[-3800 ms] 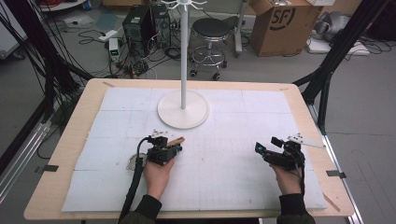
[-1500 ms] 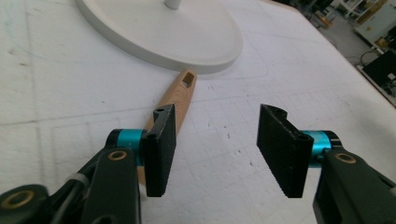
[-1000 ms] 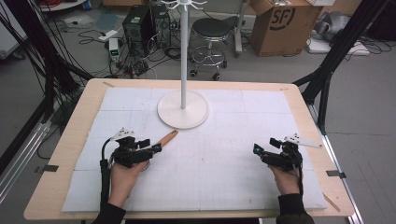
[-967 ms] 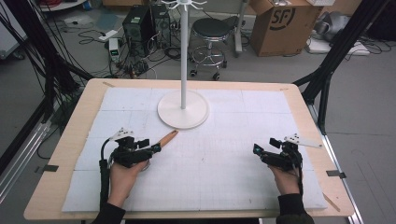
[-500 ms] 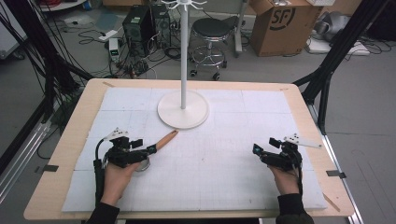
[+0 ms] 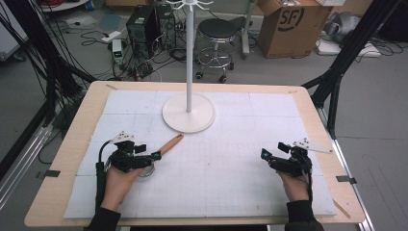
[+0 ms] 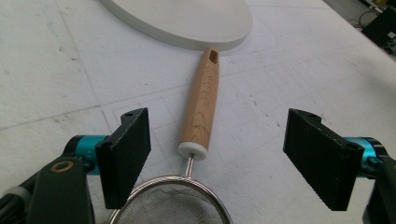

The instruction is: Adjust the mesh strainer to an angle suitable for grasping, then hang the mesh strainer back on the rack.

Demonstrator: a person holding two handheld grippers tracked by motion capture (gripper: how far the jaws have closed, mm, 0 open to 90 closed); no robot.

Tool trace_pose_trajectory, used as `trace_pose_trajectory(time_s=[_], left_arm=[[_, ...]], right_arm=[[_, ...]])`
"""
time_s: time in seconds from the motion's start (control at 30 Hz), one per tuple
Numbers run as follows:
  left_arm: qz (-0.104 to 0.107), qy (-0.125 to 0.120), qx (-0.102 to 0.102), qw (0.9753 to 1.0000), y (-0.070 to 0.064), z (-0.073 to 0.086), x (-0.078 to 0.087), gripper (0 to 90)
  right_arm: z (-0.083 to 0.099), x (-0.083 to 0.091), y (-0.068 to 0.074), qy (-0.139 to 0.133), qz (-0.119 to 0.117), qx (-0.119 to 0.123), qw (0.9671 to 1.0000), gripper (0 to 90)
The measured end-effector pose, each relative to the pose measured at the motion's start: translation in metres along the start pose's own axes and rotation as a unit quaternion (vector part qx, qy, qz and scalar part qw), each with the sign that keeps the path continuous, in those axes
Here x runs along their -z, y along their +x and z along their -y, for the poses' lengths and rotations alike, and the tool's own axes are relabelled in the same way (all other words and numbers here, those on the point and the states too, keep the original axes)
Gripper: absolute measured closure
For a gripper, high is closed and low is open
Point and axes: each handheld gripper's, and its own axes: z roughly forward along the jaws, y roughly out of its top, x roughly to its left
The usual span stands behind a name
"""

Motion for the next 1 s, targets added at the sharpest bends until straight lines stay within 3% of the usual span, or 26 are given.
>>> trace_pose_trajectory(time_s=[0.13, 0.3, 0.67, 0.83, 1.0], left_arm=[[0.013, 0.013, 0.002, 0.9998, 0.002, -0.001, -0.001, 24.2], [0.009, 0.03, -0.015, 0.9994, -0.001, -0.001, -0.005, 25.4], [0.01, 0.064, -0.019, 0.9977, 0.006, -0.003, -0.02, 35.1], [-0.004, 0.091, -0.05, 0.9946, 0.001, -0.007, -0.025, 43.0], [-0.012, 0.109, -0.064, 0.9919, -0.001, -0.008, -0.029, 51.8]], right_arm=[[0.0, 0.0, 0.0, 0.0, 0.001, 0.0, 1.0, 14.7], [0.0, 0.0, 0.0, 0.0, 0.001, 0.0, 1.0, 14.7], [0.002, 0.0, -0.001, 0.002, 0.005, 0.001, 1.0, 14.7], [0.002, -0.001, 0.001, 0.008, 0.005, 0.004, 0.9999, 14.8], [0.003, 0.0, 0.0, 0.006, 0.006, 0.003, 1.0, 14.7]])
